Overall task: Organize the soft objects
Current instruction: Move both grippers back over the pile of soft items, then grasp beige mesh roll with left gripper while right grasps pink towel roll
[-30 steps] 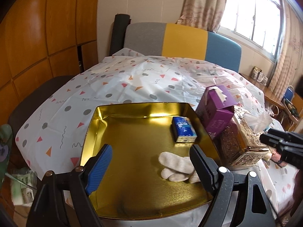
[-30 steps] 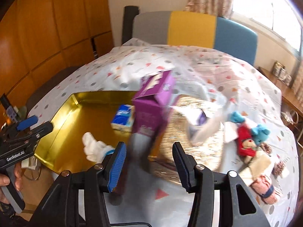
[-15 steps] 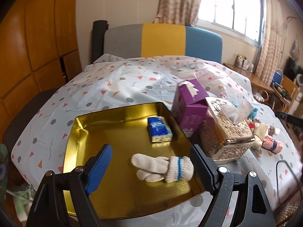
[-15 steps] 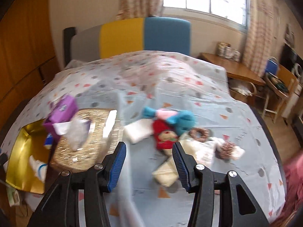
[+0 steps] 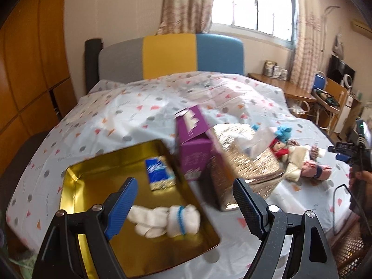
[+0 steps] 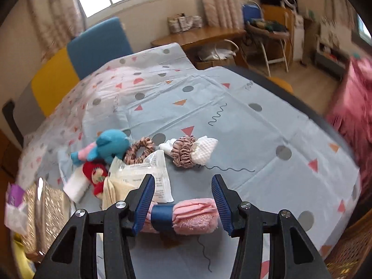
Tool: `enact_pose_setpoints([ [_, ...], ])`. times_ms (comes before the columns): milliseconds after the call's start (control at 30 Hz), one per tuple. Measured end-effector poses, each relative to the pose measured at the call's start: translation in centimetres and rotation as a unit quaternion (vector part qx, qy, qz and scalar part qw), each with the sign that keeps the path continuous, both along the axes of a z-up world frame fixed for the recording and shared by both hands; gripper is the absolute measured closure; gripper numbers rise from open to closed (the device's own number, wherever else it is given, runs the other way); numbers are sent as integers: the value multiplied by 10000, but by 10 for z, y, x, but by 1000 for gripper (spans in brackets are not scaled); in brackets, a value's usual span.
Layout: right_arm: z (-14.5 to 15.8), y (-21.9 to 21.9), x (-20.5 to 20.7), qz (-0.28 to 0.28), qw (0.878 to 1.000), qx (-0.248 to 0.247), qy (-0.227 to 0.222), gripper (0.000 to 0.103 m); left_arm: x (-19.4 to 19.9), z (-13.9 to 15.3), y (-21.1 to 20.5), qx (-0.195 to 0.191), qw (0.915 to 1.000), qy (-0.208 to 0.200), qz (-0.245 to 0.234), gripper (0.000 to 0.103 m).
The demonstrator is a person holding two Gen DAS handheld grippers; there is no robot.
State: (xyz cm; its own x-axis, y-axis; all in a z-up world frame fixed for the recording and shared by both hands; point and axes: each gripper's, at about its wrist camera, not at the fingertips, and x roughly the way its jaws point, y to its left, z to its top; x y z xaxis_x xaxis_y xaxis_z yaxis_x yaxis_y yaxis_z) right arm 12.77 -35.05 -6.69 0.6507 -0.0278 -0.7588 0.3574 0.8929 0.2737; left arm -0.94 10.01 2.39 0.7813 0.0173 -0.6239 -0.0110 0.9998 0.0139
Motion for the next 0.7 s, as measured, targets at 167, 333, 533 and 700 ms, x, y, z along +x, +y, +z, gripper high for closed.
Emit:
enact_pose_setpoints([
  [167,-2,-10,-5,-195,9994,283,65,52,17,10,-43,123,9982,-57,-579,19],
  [333,-7,-18,-5,-348,9982,461,164,52,37,12,-99,205,9906,0,-1349,19],
  [533,-10,-30,-10,-516,9950,846,126,52,68,-13,-170,251,9765,424,-2096,21],
  [700,-14,-33,-8,-532,9927,1065,187,52,91,-48,-211,306,9660,862,-2417,32],
])
